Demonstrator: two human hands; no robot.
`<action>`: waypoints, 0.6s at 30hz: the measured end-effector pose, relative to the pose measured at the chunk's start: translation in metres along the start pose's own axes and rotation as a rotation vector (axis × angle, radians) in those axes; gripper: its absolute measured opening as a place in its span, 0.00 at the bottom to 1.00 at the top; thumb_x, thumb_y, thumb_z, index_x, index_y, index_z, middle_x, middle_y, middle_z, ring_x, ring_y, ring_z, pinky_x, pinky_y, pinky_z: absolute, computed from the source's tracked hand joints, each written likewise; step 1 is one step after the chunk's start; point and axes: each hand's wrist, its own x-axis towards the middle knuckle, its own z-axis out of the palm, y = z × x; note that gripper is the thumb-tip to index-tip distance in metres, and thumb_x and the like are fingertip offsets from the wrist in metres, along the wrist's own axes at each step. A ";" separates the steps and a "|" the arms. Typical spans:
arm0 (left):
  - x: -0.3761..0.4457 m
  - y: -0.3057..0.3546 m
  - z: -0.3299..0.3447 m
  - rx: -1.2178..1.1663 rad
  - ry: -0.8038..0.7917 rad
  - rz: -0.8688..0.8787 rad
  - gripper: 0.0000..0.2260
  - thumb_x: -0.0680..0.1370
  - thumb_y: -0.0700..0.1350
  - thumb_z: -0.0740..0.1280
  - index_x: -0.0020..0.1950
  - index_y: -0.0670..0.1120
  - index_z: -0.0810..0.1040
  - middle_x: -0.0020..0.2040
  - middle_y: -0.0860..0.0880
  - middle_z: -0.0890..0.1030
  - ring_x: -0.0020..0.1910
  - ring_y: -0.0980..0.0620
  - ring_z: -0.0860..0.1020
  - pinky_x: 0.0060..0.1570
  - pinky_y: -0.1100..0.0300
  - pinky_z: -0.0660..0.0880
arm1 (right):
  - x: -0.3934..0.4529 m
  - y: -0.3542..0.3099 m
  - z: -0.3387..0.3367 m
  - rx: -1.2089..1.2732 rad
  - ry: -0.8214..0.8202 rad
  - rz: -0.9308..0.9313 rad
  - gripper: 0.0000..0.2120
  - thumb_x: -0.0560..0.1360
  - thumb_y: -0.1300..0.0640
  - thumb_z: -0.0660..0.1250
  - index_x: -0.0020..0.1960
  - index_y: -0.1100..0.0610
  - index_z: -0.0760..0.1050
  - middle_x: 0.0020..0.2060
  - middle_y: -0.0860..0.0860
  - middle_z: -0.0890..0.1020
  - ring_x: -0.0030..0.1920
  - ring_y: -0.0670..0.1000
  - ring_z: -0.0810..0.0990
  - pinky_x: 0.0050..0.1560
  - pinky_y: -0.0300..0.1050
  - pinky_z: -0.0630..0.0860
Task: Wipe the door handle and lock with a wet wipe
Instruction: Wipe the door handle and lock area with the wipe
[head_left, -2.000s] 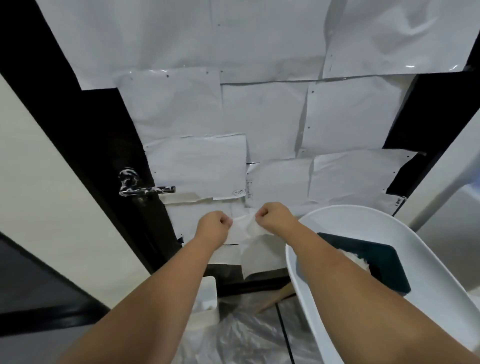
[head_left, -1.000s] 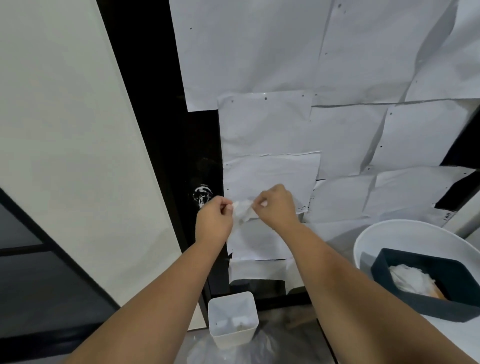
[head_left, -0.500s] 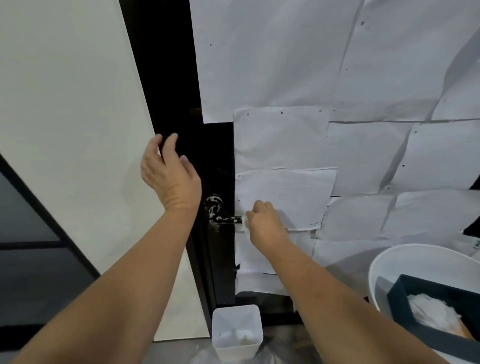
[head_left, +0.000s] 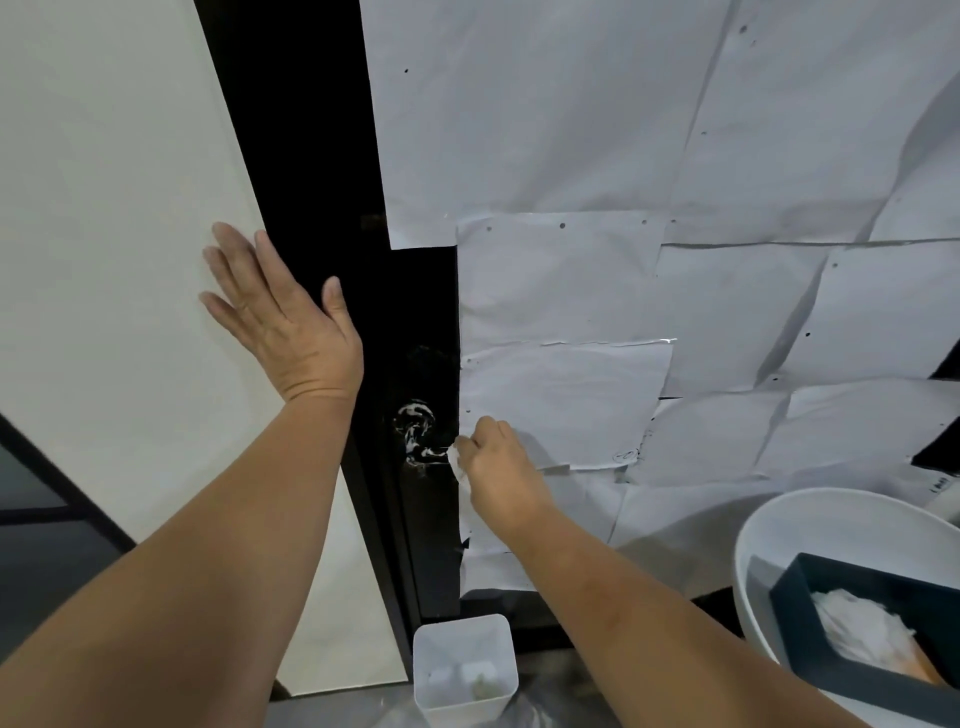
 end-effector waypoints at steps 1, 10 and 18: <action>0.000 0.000 0.000 0.000 0.002 0.006 0.26 0.84 0.49 0.56 0.75 0.34 0.57 0.74 0.30 0.57 0.75 0.32 0.54 0.72 0.37 0.46 | -0.003 0.008 0.000 -0.009 0.002 0.005 0.16 0.60 0.79 0.62 0.42 0.64 0.73 0.41 0.56 0.70 0.42 0.55 0.69 0.34 0.46 0.65; 0.002 -0.001 0.000 0.007 0.026 0.022 0.26 0.84 0.49 0.56 0.75 0.35 0.56 0.74 0.30 0.58 0.74 0.32 0.55 0.72 0.36 0.47 | -0.008 0.009 -0.007 -0.049 0.014 0.073 0.20 0.55 0.81 0.59 0.34 0.58 0.63 0.38 0.56 0.68 0.38 0.52 0.63 0.33 0.44 0.62; 0.001 0.000 -0.001 0.006 0.004 0.013 0.26 0.84 0.50 0.54 0.75 0.34 0.57 0.75 0.31 0.58 0.75 0.32 0.55 0.72 0.37 0.46 | -0.006 0.003 -0.004 -0.098 0.011 0.041 0.17 0.54 0.80 0.58 0.35 0.61 0.69 0.36 0.56 0.69 0.36 0.53 0.68 0.32 0.42 0.60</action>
